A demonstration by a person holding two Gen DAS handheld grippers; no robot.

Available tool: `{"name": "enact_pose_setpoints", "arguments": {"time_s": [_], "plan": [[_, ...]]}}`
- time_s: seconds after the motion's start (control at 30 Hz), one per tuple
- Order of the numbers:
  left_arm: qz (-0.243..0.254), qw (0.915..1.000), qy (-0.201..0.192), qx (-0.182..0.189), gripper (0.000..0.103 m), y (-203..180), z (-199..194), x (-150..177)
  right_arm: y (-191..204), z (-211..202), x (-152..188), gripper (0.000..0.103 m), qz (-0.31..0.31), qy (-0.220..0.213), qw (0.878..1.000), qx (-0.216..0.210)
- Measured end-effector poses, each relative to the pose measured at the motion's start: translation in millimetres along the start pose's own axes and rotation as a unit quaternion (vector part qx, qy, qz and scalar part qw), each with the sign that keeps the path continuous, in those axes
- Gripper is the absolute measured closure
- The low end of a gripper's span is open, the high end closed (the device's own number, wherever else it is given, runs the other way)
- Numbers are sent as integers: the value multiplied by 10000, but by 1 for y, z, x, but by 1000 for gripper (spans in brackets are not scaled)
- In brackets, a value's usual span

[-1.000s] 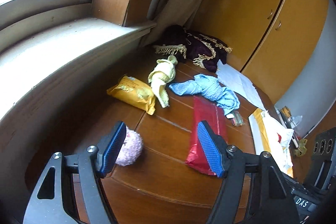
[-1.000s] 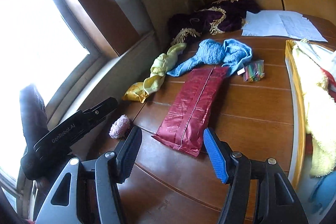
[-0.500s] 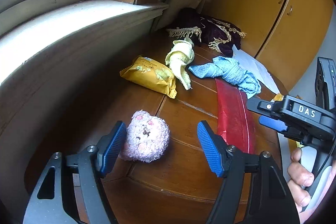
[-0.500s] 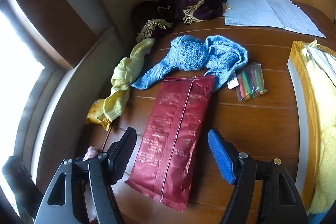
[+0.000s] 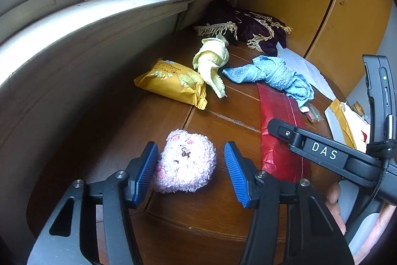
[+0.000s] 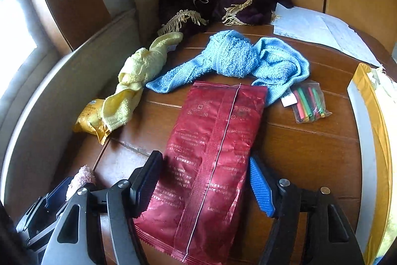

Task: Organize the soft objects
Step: 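Grasp the pink fuzzy ball with the left gripper while the right grasps the red pouch, then carry the pink ball and red pouch into the tray and release both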

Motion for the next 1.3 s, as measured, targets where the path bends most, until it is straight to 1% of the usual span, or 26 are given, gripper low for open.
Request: {"name": "enact_pose_setpoints", "arguments": {"time_s": [0.07, 0.1, 0.13, 0.17, 0.23, 0.3, 0.4, 0.47, 0.5, 0.57, 0.6, 0.67, 0.7, 0.77, 0.8, 0.83, 0.87, 0.93, 0.97, 1.03, 1.07, 1.17, 1.23, 1.27, 1.3], "plan": [[5, 10000, 19, -11, 53, 1, 1, 0, -2, -2, 0, 38, 64, 18, 10000, -61], [-14, 10000, 32, -47, 58, 1, 1, 1, -3, -3, 0, 40, 87, 16, 9999, -84], [-26, 10000, 43, -86, 60, 2, 2, 1, -4, -4, 0, 43, 124, 0, 9999, -103], [-32, 9999, 42, -89, 61, 2, 2, 1, -5, -6, 0, 44, 162, -24, 9998, -110], [-41, 10000, 41, -72, 65, 3, 2, 2, -6, -10, -1, 50, 193, -73, 9997, -123], [-24, 10000, 27, -13, 68, 2, 1, 2, -8, -13, -1, 54, 228, -117, 9996, -143], [-41, 9999, -116, 50, 76, 2, -4, 2, -13, -18, -2, 58, 332, -172, 9991, -200], [-42, 9998, -192, 96, 77, 1, -7, 2, -16, -23, -3, 62, 417, -237, 9985, -245], [-31, 9997, -218, 133, 77, 0, -8, 2, -19, -27, -4, 93, 469, -326, 9982, -171], [-9, 9994, -274, 220, 77, -1, -10, 1, -20, -33, -5, 91, 513, -358, 9971, -429], [-20, 9993, -302, 224, 77, 0, -11, 1, -19, -34, -6, 92, 498, -354, 9971, -460], [-23, 9992, -276, 302, 77, -1, -11, 1, -18, -32, -5, 92, 468, -295, 9978, -354], [-41, 9990, -297, 346, 77, 0, -11, 1, -19, -31, -5, 92, 515, -256, 9974, -424], [-121, 9982, -405, 415, 77, 3, -14, 1, -20, -27, -6, 86, 584, -160, 9967, -531], [-142, 9978, -449, 464, 77, 5, -16, 2, -21, -24, -5, 84, 630, -119, 9968, -472], [-156, 9973, -505, 505, 77, 6, -17, 2, -22, -22, -4, 76, 679, -88, 9966, -452], [-161, 9968, -549, 552, 77, 6, -19, 2, -22, -21, -4, 71, 697, -49, 9964, -482], [-150, 9967, -543, 589, 77, 6, -19, 2, -20, -18, -2, 54, 699, 44, 9953, -662], [-145, 9968, -541, 571, 77, 6, -19, 2, -17, -17, -2, 51, 671, 83, 9950, -732], [-127, 9968, -539, 581, 77, 5, -19, 1, -12, -12, 1, 43, 549, 195, 9956, -740], [-117, 9967, -538, 598, 77, 5, -19, 1, -9, -11, 2, 43, 445, 202, 9963, -710], [-132, 9965, -585, 582, 77, 5, -20, 1, 1, -10, 5, 43, 71, 117, 9991, -393], [-138, 9965, -585, 580, 77, 5, -20, 1, 5, -10, 8, 47, -123, 61, 9997, -203], [-146, 9965, -582, 576, 77, 5, -20, 2, 6, -10, 8, 48, -144, 59, 9997, -188], [-145, 9965, -576, 583, 77, 5, -20, 2, 5, -11, 8, 54, -148, 52, 9997, -181]]}}
Point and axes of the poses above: each gripper's, at about its wrist camera, not at the fingertips, and z roughly the way its jaws point, y to its left, x to its underside, the point moved 5 cm from there along z, roughly the way its jaws point, and after that the axes turned 6 degrees about z, right-handed, at the moved point
